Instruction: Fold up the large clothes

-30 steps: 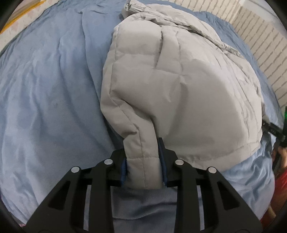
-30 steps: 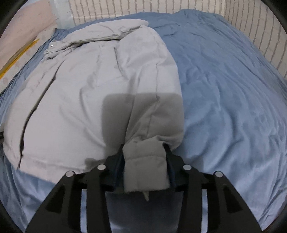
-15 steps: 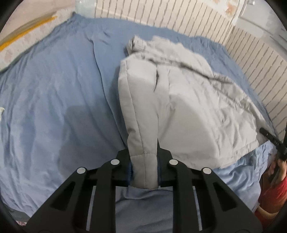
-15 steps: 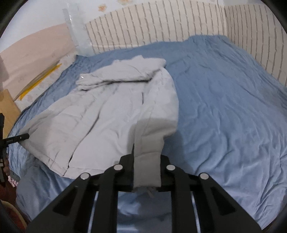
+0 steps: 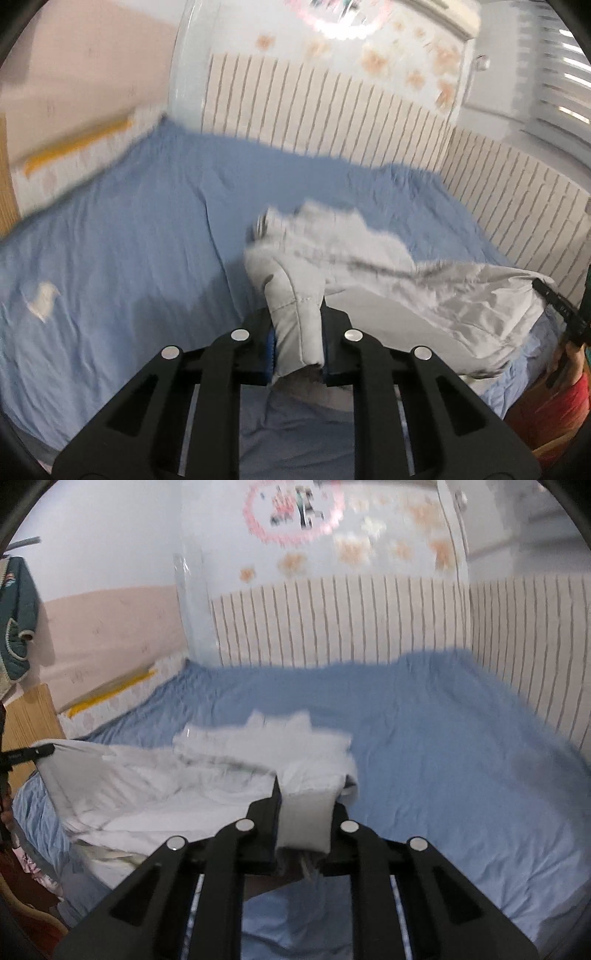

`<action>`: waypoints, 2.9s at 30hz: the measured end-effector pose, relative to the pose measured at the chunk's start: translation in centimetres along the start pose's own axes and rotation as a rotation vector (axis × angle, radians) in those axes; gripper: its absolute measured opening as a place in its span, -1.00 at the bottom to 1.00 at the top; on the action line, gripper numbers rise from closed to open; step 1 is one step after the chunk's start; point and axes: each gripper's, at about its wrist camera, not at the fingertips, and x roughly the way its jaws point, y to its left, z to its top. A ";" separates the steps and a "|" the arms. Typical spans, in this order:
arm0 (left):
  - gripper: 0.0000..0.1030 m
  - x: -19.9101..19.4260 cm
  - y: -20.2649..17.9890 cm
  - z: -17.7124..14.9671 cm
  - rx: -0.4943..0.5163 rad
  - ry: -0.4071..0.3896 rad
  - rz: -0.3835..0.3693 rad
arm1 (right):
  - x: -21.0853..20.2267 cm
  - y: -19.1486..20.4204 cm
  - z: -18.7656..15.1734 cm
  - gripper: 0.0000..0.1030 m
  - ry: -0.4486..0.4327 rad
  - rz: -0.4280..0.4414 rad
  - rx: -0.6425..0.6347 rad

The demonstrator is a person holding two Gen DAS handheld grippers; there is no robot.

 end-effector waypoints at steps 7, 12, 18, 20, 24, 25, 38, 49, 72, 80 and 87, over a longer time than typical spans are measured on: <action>-0.64 1.7 0.5 3.5 0.041 -0.019 0.032 | 3.4 -0.9 2.5 -0.73 0.003 -0.048 0.002; -0.63 8.8 1.6 4.6 0.014 0.033 0.085 | 8.9 -0.6 2.7 -0.73 0.039 -0.113 0.013; -0.63 12.3 -0.2 8.2 0.066 0.007 0.148 | 11.3 -0.7 5.4 -0.73 0.005 -0.148 0.024; -0.63 12.3 0.0 9.6 0.051 -0.008 0.132 | 11.1 -0.7 6.3 -0.73 -0.013 -0.145 0.029; -0.63 10.6 -0.9 11.1 0.052 -0.076 0.122 | 9.6 0.1 8.1 -0.73 -0.084 -0.151 0.004; -0.63 10.3 -1.1 11.3 0.054 -0.089 0.121 | 9.4 0.2 8.5 -0.73 -0.097 -0.155 0.000; -0.48 21.6 -0.7 9.8 0.094 0.021 0.160 | 20.2 -2.0 5.2 -0.73 0.076 -0.211 0.028; -0.45 35.0 0.1 10.1 0.091 0.174 0.171 | 32.9 -5.7 3.1 -0.70 0.300 -0.165 0.114; 0.90 30.7 1.4 9.1 0.064 0.162 0.208 | 29.8 -10.6 4.8 0.40 0.334 0.076 0.417; 0.90 30.4 3.8 6.9 0.040 0.217 0.233 | 28.8 -10.4 4.9 0.79 0.289 -0.106 0.293; 0.91 34.4 4.3 3.8 0.008 0.315 0.198 | 33.3 -9.0 -2.1 0.79 0.484 -0.158 0.202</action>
